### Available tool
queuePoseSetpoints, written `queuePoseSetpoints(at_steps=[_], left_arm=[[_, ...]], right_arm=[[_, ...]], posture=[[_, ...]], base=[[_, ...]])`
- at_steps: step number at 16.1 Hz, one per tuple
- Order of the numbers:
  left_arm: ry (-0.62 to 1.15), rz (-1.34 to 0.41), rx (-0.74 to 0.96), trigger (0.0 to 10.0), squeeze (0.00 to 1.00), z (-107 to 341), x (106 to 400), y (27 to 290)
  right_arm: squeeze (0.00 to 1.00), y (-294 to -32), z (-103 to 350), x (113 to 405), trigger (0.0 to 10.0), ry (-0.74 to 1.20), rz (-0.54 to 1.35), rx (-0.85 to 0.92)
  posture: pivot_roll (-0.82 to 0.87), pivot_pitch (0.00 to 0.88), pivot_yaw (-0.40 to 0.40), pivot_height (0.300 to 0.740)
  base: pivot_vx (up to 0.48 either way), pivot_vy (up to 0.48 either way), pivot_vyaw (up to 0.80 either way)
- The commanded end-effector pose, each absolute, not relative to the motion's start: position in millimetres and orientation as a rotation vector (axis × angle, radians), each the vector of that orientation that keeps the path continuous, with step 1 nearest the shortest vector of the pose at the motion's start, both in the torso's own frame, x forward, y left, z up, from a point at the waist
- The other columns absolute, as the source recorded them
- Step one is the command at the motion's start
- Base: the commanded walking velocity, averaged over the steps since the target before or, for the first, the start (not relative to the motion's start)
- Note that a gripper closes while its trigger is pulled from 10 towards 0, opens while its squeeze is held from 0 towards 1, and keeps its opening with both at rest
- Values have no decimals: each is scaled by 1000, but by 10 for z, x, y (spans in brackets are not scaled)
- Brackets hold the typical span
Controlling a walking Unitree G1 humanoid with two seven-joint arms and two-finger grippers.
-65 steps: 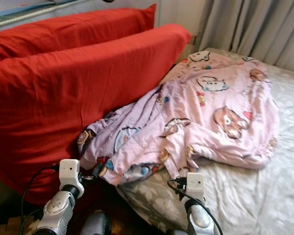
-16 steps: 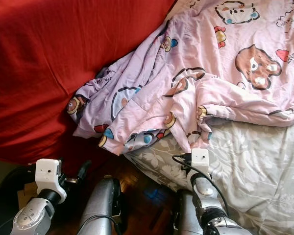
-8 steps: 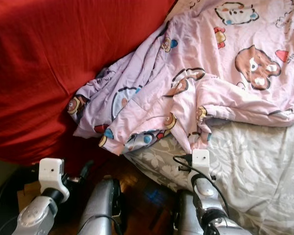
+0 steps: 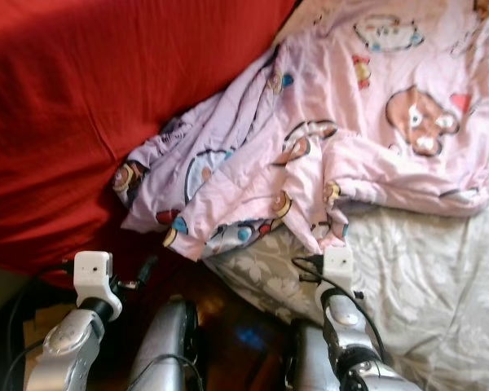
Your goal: Clean up the room
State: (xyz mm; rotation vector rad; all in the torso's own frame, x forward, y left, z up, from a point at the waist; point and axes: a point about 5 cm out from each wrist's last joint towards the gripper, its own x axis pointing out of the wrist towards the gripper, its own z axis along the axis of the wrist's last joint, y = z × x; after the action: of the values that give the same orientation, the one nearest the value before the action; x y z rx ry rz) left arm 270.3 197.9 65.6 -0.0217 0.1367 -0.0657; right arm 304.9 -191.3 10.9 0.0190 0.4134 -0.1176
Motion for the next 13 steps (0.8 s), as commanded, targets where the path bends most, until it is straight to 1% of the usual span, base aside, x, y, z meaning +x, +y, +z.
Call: queuePoseSetpoints(at_steps=[1, 4, 5, 6, 8, 10, 13], left_arm=[[173, -39, -28, 10000, 0, 531, 2687, 2031], [159, -23, -50, 10000, 0, 503, 2855, 2008], [159, -23, -52, 10000, 0, 502, 2888, 1997], [157, -24, -54, 10000, 0, 501, 2923, 1984], [157, -18, -60, 10000, 0, 486, 2977, 1974], [170, -8, -64, 10000, 0, 431, 3003, 1975], [192, 7, -68, 10000, 0, 370, 3008, 2007]], right_arm=[[0, -1915, 100, 3008, 0, 371, -123, 52], [0, -1899, 144, 2978, 0, 275, -108, 84], [0, -1902, 147, 2977, 0, 270, -108, 91], [0, -1910, 147, 2946, 10000, 242, -114, 113], [0, -1927, 136, 2873, 10000, 197, -127, 142], [0, -1933, 109, 2850, 10000, 211, -135, 135], [0, -1915, 151, 2889, 10000, 192, -128, 148]], posture=[[165, 174, 8, 627], [115, 129, 4, 627], [108, 118, -1, 627], [99, 105, -5, 627], [86, 88, -12, 627], [75, 73, -13, 652], [73, 53, -10, 682]], base=[[0, 0, 0], [0, 0, 0], [0, 0, 0], [0, 0, 0], [0, 0, 0], [0, 0, 0], [0, 0, 0]])
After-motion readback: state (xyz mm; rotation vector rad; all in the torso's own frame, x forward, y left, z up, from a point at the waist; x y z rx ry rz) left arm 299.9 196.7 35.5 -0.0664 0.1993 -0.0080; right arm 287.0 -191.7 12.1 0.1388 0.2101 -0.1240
